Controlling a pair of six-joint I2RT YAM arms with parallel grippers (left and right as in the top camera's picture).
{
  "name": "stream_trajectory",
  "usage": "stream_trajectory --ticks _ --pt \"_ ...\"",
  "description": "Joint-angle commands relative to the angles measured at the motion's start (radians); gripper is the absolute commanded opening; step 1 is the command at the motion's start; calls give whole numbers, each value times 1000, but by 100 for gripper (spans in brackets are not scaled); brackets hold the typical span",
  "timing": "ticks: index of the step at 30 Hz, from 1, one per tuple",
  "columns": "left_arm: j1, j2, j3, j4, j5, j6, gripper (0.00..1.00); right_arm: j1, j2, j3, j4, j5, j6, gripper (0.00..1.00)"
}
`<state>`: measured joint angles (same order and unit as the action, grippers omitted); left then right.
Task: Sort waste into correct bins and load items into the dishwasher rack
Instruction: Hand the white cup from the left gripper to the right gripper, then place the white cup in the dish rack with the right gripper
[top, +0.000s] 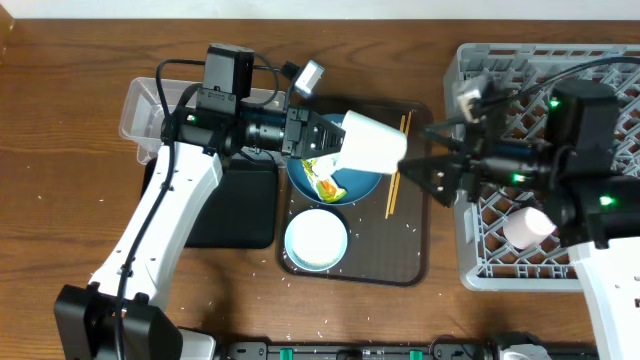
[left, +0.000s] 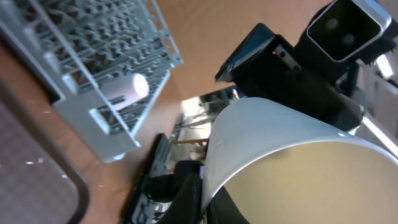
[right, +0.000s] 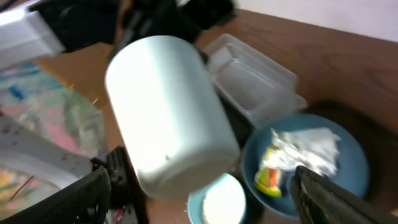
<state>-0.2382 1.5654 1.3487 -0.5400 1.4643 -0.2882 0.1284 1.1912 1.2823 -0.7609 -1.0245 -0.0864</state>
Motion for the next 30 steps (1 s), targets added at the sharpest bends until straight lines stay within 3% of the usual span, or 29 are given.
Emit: stream_trajectory --ticks 1,4,8,13,14,16,17,20,23,30 --pt "2 -6 3 4 85 -2 6 70 2 13 22 31 47 88" --pt "2 -6 3 3 98 -2 6 121 6 13 50 108 91 84" --pt "2 -6 3 4 98 -2 6 167 5 13 89 93 90 64" --pt "2 -6 3 4 95 -2 6 166 4 13 91 93 90 48" --pt "2 -6 3 4 95 -2 16 163 1 13 89 93 90 47" --pt "2 -6 3 4 95 -2 48 147 -6 13 88 94 90 49" --pt "2 -6 3 4 94 -1 53 132 -14 13 87 96 91 49" --pt "2 -6 2 3 33 -1 61 55 -50 14 43 225 176 45" --pt "2 -6 2 3 -52 -2 62 -72 -100 14 -71 429 248 43" --pt "2 -6 2 3 -64 -1 63 -455 -150 14 -385 929 431 42"
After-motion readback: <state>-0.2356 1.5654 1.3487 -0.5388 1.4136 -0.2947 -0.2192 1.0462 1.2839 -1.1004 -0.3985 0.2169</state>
